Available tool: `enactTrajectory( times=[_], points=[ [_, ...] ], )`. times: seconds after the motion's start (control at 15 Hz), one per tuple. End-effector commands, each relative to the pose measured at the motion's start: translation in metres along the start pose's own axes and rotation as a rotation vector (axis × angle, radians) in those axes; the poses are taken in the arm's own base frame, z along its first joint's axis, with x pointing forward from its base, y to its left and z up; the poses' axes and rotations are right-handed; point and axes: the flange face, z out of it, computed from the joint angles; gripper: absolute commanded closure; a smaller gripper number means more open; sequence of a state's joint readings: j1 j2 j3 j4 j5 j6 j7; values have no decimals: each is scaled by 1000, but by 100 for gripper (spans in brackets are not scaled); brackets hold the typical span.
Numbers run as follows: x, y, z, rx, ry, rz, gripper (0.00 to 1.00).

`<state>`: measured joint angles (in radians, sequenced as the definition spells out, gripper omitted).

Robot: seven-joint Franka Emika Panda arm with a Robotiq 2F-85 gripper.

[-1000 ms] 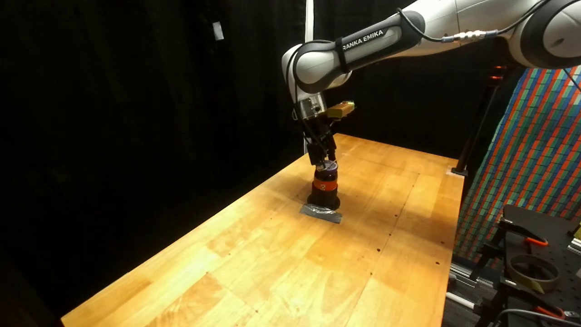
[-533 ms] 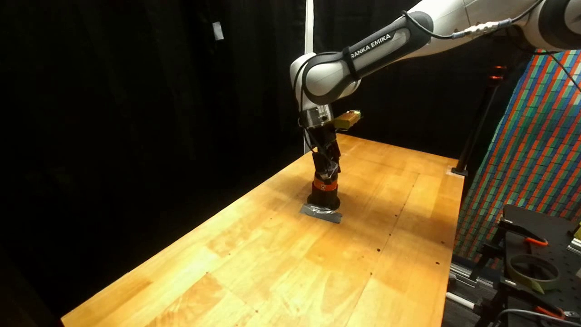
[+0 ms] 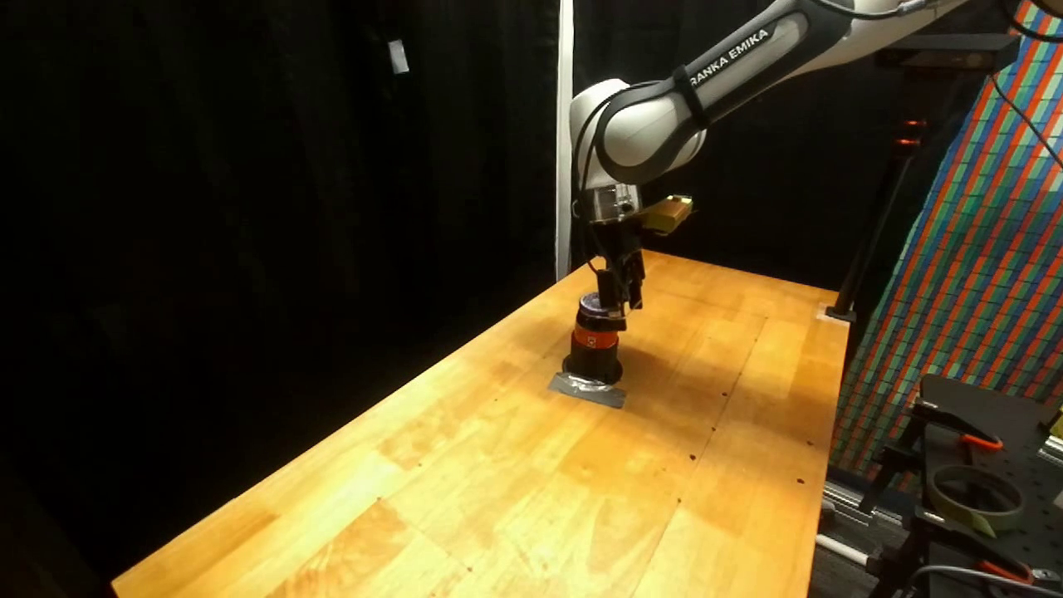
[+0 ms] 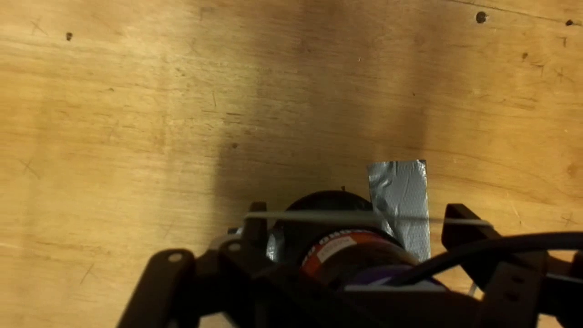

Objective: Put the rubber band on the cup

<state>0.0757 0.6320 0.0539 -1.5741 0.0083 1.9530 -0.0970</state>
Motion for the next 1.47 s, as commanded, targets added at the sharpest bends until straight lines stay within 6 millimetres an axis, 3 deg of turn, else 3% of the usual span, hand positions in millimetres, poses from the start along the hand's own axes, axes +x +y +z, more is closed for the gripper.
enactTrajectory(
  times=[0.0,0.13,0.6,0.87,1.07,1.4],
  points=[
    [-38,0,6,6,12,8,25],
    [-45,-1,12,6,55,13,34],
    [-76,-2,34,-41,338,74,89],
    [-100,0,37,-16,565,120,98],
    [-119,-1,38,-5,741,149,92],
    [-145,-11,42,16,956,151,92]
  ],
)
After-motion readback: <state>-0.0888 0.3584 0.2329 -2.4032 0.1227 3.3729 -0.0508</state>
